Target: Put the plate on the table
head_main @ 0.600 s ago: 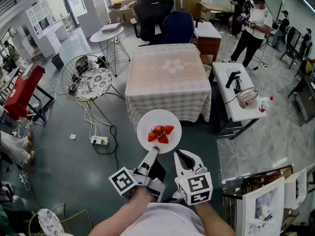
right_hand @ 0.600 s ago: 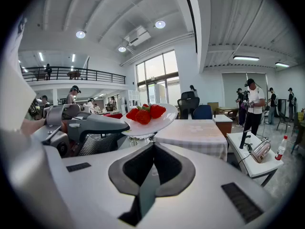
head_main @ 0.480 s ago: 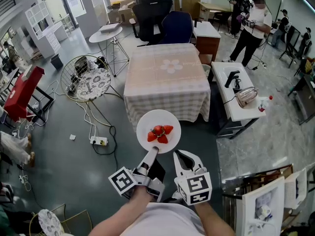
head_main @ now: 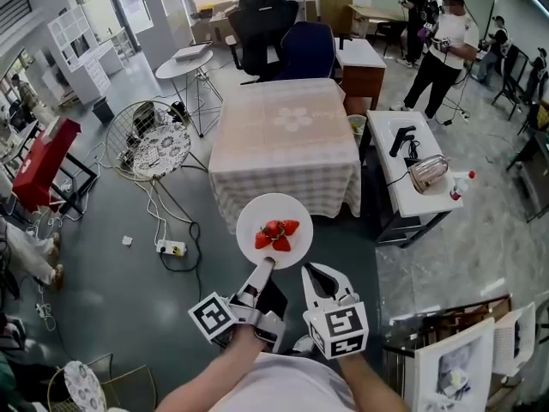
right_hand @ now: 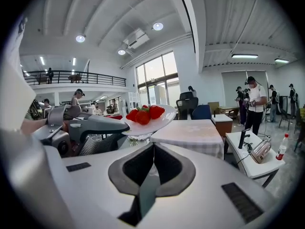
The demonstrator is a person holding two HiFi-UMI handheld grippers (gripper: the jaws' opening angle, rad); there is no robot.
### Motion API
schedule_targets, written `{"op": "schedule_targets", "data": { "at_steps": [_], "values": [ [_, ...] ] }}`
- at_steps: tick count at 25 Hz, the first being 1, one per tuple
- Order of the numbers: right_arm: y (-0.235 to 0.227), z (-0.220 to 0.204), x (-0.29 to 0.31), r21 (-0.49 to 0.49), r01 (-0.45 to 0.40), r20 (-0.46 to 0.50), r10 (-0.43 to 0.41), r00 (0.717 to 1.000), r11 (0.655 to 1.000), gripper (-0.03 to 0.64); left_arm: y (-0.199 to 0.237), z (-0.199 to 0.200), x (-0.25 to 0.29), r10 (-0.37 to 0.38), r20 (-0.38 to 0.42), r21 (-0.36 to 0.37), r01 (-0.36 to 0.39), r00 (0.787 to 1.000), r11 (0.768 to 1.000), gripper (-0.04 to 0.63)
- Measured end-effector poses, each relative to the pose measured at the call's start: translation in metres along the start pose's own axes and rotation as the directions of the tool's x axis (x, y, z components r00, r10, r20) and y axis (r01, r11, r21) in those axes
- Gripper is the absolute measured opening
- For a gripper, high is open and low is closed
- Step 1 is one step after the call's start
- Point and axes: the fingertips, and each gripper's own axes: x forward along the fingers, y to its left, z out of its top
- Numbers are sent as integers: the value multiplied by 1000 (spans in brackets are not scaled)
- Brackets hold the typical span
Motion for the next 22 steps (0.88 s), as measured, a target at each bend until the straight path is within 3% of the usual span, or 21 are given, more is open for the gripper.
{"op": "schedule_targets", "data": {
  "at_steps": [13, 22],
  "values": [
    [-26, 2, -2, 25, -14, 26, 13, 1000, 1000, 3, -1, -16, 25, 12, -7, 18, -12, 1000, 1000, 17],
    [-50, 5, 26, 18, 9, -5, -9, 1000, 1000, 3, 14, -4, 63, 14, -25, -16, -15, 1000, 1000, 17]
  ]
}}
